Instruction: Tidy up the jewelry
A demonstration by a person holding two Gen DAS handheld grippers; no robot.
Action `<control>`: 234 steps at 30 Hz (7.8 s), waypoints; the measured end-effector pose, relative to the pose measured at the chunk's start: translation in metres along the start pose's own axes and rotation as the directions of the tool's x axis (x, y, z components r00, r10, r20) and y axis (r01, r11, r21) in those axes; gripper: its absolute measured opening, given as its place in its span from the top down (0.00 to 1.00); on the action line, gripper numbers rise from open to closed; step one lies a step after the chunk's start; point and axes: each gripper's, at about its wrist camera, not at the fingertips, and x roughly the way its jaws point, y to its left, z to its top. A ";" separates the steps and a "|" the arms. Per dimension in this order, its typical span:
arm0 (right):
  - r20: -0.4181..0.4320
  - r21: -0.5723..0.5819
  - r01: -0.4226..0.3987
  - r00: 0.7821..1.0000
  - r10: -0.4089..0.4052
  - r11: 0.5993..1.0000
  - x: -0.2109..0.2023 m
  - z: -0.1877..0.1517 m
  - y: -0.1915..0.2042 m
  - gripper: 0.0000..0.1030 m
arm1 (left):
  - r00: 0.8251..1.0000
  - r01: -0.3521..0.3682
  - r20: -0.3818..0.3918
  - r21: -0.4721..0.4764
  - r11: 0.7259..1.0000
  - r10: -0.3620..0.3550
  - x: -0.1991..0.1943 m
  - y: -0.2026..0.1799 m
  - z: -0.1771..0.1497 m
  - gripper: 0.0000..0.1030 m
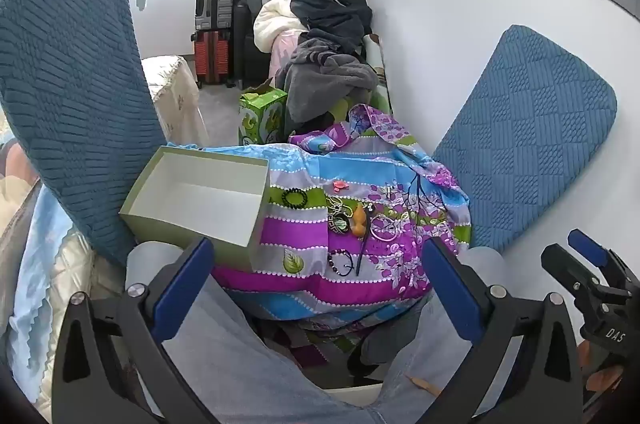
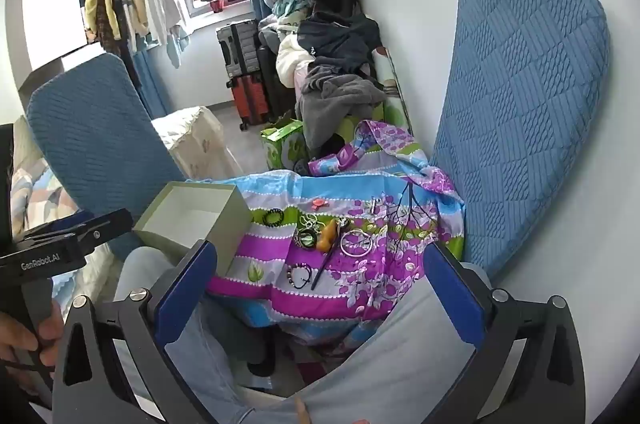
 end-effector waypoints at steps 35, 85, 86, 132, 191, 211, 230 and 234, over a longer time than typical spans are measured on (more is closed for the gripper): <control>-0.065 -0.071 -0.021 0.998 0.016 0.997 0.016 0.016 0.002 0.00 | 1.000 -0.028 0.003 -0.003 1.000 0.028 -0.011 0.023 0.006 0.00; -0.008 -0.001 -0.046 0.999 0.046 0.999 0.042 0.007 -0.014 0.00 | 0.998 -0.046 -0.032 -0.029 0.999 0.045 0.040 0.018 0.008 0.00; -0.011 0.002 -0.053 0.999 0.053 0.999 0.045 0.006 -0.014 0.00 | 0.998 -0.045 -0.035 -0.026 0.999 0.044 0.043 0.017 0.008 0.00; -0.306 -0.067 -0.011 0.952 -0.010 0.998 0.349 -0.063 -0.077 0.41 | 0.902 0.165 -0.404 -0.004 0.986 -0.152 0.342 -0.009 -0.020 0.72; -0.232 -0.050 -0.006 0.973 -0.006 0.999 0.275 -0.041 -0.040 0.36 | 0.956 0.157 -0.256 0.025 0.987 -0.145 0.247 0.019 -0.003 0.92; 0.001 -0.145 -0.117 0.993 0.118 0.982 0.207 0.073 0.048 0.36 | 0.999 0.042 0.007 0.004 0.999 -0.042 0.135 0.078 0.079 0.92; -0.104 -0.285 -0.339 0.941 0.323 0.897 0.260 0.076 0.183 0.36 | 0.991 -0.132 0.005 -0.169 0.977 0.135 0.130 0.190 0.053 0.92; -0.171 -0.296 -0.359 0.932 0.321 0.885 0.286 0.062 0.196 0.36 | 0.989 -0.145 -0.030 -0.197 0.970 0.142 0.145 0.207 0.046 0.92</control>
